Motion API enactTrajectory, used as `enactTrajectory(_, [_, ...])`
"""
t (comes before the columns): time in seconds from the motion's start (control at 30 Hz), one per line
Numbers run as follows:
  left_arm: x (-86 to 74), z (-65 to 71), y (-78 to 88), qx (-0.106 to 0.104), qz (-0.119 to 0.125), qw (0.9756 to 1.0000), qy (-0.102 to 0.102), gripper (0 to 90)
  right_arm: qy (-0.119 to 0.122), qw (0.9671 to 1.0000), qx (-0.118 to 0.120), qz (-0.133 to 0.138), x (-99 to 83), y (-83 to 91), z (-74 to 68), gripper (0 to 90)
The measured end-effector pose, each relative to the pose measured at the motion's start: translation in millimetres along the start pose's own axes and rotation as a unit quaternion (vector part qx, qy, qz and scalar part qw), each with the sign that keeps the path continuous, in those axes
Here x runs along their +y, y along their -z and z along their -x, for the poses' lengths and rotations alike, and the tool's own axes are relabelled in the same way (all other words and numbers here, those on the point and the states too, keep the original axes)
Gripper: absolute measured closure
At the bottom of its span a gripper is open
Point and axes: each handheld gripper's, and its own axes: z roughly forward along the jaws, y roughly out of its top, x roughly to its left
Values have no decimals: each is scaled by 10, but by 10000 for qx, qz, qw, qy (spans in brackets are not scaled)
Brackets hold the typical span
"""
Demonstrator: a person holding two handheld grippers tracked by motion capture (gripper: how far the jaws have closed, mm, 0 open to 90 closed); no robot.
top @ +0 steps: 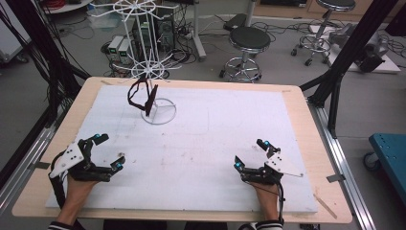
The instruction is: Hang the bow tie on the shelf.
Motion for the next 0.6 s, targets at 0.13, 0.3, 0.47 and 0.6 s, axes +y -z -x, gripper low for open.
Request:
enactTrajectory(0.13, [-106, 6, 24, 116, 110, 9999, 10, 17, -3, 10000, 6, -2, 0, 1, 0, 5])
enactTrajectory(0.3, [-199, 0, 30, 171, 219, 9996, 45, 17, -12, 10000, -1, -21, -1, 1, -11, 5])
enactTrajectory(0.47, [-208, -22, 27, 291, 137, 9994, 127, 17, 39, 10000, -8, -19, 0, -1, -12, 5])
enactTrajectory(0.6, [-215, -41, 34, 355, 183, 9988, 291, 17, 29, 10000, -9, -39, 0, 2, -20, 5])
